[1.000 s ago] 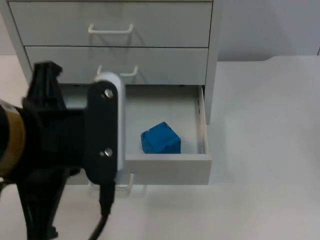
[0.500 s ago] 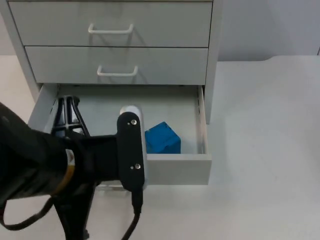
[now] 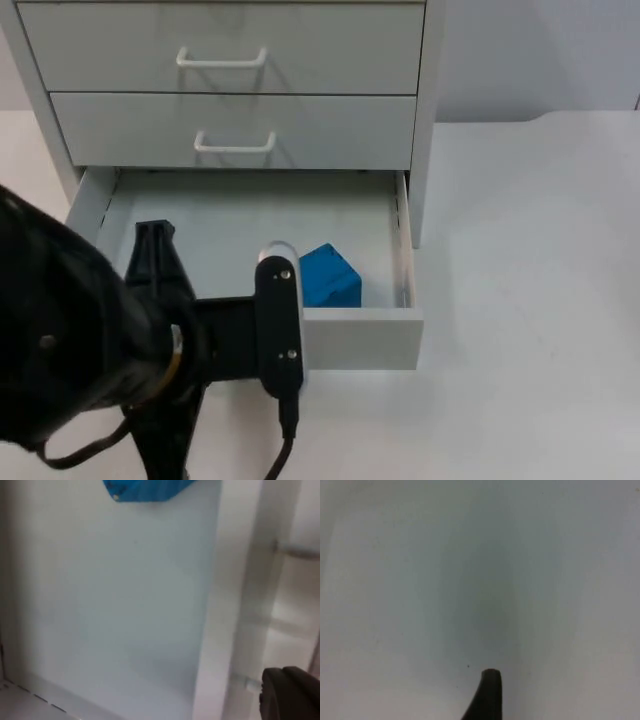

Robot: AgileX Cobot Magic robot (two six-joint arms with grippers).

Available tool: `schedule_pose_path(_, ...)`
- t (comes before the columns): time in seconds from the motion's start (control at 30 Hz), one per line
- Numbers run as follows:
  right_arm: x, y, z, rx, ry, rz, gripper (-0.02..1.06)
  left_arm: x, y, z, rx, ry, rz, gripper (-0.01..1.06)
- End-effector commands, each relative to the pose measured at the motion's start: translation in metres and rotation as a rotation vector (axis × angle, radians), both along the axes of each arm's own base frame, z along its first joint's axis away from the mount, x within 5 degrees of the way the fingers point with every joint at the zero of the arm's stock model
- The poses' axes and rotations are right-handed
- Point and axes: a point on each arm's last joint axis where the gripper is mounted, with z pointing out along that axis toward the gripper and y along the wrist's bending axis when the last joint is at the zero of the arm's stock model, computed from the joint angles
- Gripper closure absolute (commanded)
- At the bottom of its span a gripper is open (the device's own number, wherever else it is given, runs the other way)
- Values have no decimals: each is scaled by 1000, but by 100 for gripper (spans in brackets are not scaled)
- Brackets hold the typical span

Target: Open the drawer with the left hand, place the block into the drawer with the right hand, then close the drawer with the left hand.

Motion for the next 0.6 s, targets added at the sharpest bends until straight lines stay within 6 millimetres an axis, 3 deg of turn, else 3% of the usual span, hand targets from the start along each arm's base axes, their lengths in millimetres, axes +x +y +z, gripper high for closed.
schedule_pose_path(0.0,-1,-2,0,-8,-5,-6,31,4,-4,-1,-5,-12,6,105)
schedule_pose_path(0.3,-1,-2,0,-12,-3,-6,31,24,-6,-12,-10,17,40,105)
schedule_pose_path(0.57,-1,-2,0,-12,-5,-5,31,63,-5,5,-63,-41,71,105)
